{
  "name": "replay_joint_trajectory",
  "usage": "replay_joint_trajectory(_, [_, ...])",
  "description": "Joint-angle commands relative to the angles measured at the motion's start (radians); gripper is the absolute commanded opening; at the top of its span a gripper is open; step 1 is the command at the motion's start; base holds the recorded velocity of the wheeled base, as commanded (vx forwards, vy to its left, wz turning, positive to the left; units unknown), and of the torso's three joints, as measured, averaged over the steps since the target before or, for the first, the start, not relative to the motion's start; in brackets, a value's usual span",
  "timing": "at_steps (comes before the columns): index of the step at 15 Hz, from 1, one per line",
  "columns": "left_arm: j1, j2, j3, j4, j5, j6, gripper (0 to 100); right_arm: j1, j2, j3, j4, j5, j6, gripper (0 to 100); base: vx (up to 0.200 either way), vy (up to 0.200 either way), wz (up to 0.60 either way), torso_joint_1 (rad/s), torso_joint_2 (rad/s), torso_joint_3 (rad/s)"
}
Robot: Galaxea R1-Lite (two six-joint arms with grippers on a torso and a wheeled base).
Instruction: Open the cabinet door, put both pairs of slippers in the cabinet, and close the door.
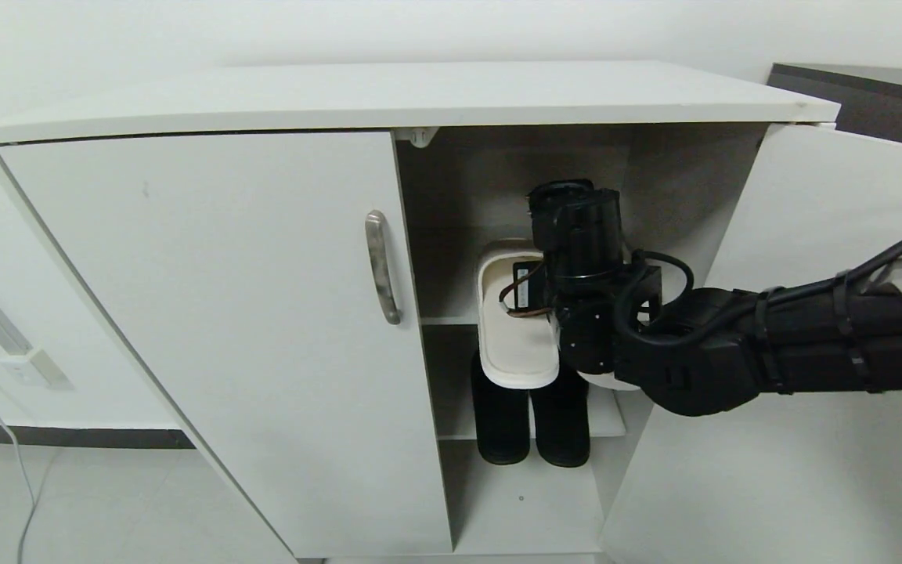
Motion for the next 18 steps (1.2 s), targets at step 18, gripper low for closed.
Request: replay_joint_trajectory(18, [0.000, 0.000, 0.000, 0.000, 0.002, -0.002, 0, -0.097, 0.178, -0.377, 0.187, 0.065, 0.002, 0, 0.000, 0.000, 0.00, 0.000, 0.00, 0.000])
